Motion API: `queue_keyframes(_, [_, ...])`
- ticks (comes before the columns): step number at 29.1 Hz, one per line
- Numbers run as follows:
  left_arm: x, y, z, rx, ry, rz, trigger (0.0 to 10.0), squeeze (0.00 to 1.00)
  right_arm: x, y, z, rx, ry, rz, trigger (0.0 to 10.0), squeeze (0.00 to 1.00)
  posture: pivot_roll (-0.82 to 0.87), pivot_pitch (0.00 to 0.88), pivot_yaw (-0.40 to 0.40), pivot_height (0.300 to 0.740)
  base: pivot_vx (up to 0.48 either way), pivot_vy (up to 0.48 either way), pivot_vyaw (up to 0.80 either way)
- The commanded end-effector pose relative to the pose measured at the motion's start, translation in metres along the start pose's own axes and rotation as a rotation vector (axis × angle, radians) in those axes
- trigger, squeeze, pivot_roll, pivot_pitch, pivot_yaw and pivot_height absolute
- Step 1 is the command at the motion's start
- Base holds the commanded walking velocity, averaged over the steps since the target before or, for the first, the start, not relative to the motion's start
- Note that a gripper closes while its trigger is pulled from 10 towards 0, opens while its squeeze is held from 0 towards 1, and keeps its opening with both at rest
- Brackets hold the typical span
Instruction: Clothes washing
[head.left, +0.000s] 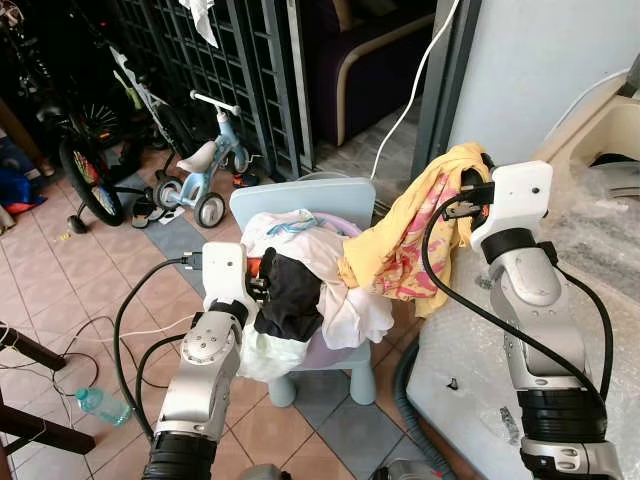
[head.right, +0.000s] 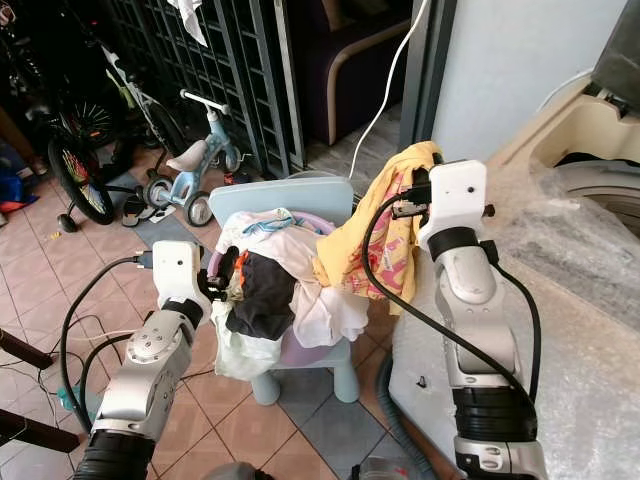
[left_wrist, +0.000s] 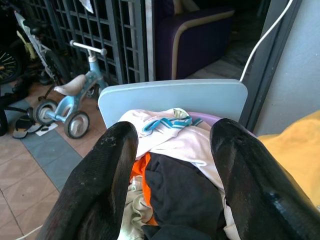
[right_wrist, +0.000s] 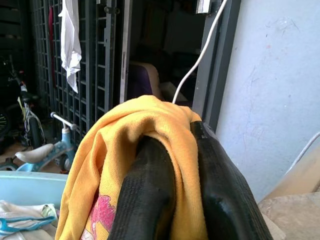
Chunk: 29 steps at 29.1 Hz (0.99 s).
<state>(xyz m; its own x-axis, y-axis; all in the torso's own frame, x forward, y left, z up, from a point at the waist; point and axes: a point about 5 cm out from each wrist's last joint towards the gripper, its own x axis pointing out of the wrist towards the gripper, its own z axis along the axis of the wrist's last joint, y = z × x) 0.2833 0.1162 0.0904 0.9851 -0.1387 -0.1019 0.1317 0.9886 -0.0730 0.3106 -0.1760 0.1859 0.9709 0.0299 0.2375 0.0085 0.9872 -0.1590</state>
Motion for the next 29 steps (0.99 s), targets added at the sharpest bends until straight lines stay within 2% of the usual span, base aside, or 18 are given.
queue_keyframes(1, [0.002,-0.003,0.011,0.019,-0.053,-0.004,10.0,0.00,0.009,0.003,0.017,-0.005,-0.083,-0.028,10.0,0.00,-0.06,0.000,0.054,0.740,0.000,0.000,0.00])
queue_keyframes(3, [0.009,-0.004,0.022,0.005,-0.074,0.007,10.0,0.00,0.018,0.003,0.024,0.000,-0.111,-0.079,10.0,0.00,-0.05,0.000,0.032,0.740,0.000,0.000,-0.71])
queue_keyframes(8, [0.015,-0.005,0.041,-0.008,-0.129,0.017,10.0,0.00,0.033,-0.002,0.039,0.028,-0.144,-0.136,10.0,0.00,-0.05,0.000,0.033,0.740,0.000,0.000,-0.80])
queue_keyframes(11, [0.013,-0.003,0.038,-0.010,-0.131,0.028,10.0,0.00,0.039,-0.002,0.041,0.014,-0.148,-0.127,10.0,0.00,-0.05,0.000,0.022,0.740,0.000,0.000,-0.80])
queue_keyframes(13, [0.008,-0.002,0.028,-0.011,-0.105,0.034,10.0,0.00,0.044,-0.004,0.044,-0.009,-0.162,-0.132,10.0,0.00,-0.05,0.000,0.016,0.740,0.000,0.000,-0.80])
queue_keyframes(15, [0.005,-0.003,0.024,-0.014,-0.093,0.040,10.0,0.00,0.052,-0.017,0.052,-0.074,-0.195,-0.190,10.0,0.00,-0.04,0.000,0.018,0.740,0.000,0.000,-0.80])
queue_keyframes(19, [0.003,-0.006,0.022,-0.015,-0.083,0.038,10.0,0.00,0.070,-0.047,0.061,-0.091,-0.192,-0.319,10.0,0.00,-0.04,0.000,0.021,0.740,0.000,0.000,-0.80])
queue_keyframes(20, [0.003,-0.008,0.022,-0.011,-0.082,0.028,10.0,0.00,0.080,-0.067,0.071,-0.081,-0.202,-0.391,10.0,0.00,-0.03,0.000,0.023,0.740,0.000,0.000,-0.80])
queue_keyframes(21, [0.003,-0.009,0.022,-0.009,-0.083,0.026,10.0,0.00,0.084,-0.076,0.078,-0.080,-0.213,-0.423,10.0,0.00,-0.03,0.000,0.023,0.740,0.000,0.000,-0.80])
queue_keyframes(25, [0.004,-0.006,0.026,0.001,-0.100,0.023,10.0,0.00,0.095,-0.112,0.105,-0.080,-0.252,-0.524,10.0,0.00,-0.02,0.000,0.020,0.740,0.000,0.000,-0.80])
queue_keyframes(29, [0.003,-0.003,0.027,-0.005,-0.108,0.032,10.0,0.00,0.096,-0.131,0.113,-0.059,-0.258,-0.601,10.0,0.00,-0.01,0.000,0.018,0.740,0.000,0.000,-0.80])
